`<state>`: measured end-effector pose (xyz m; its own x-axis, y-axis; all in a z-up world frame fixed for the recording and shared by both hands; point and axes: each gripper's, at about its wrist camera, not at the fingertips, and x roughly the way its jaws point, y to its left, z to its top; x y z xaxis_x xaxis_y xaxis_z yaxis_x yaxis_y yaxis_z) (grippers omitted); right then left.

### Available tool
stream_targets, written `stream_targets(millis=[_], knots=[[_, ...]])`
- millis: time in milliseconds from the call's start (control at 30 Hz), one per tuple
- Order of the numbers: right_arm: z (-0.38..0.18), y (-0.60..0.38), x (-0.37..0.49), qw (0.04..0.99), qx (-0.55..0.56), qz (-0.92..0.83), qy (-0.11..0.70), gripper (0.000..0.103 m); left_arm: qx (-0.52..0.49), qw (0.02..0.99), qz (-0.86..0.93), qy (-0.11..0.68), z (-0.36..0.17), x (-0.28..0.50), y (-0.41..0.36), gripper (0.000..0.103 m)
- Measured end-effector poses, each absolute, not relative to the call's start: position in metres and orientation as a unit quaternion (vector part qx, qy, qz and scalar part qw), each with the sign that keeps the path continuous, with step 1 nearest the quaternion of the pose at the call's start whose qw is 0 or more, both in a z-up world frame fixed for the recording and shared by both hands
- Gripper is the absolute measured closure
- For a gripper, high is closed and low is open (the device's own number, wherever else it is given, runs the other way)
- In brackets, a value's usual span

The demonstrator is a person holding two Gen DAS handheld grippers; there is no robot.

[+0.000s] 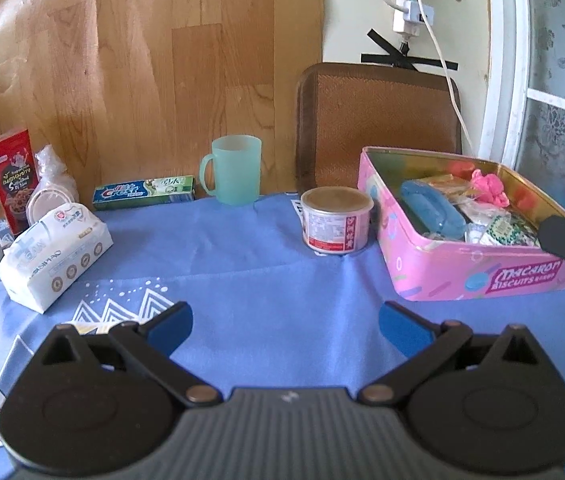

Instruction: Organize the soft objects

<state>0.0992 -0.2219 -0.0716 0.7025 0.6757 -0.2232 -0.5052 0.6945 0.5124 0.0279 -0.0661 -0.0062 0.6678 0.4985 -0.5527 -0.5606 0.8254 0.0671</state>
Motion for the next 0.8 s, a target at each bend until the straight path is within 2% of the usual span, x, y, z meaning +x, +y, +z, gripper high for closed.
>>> stream_targets(millis=[800], knots=[[-0.075, -0.221, 0.103, 0.900, 0.210, 0.318, 0.212, 0.000, -0.062, 0.900, 0.253, 0.349, -0.023, 0.033, -0.073, 0.000]])
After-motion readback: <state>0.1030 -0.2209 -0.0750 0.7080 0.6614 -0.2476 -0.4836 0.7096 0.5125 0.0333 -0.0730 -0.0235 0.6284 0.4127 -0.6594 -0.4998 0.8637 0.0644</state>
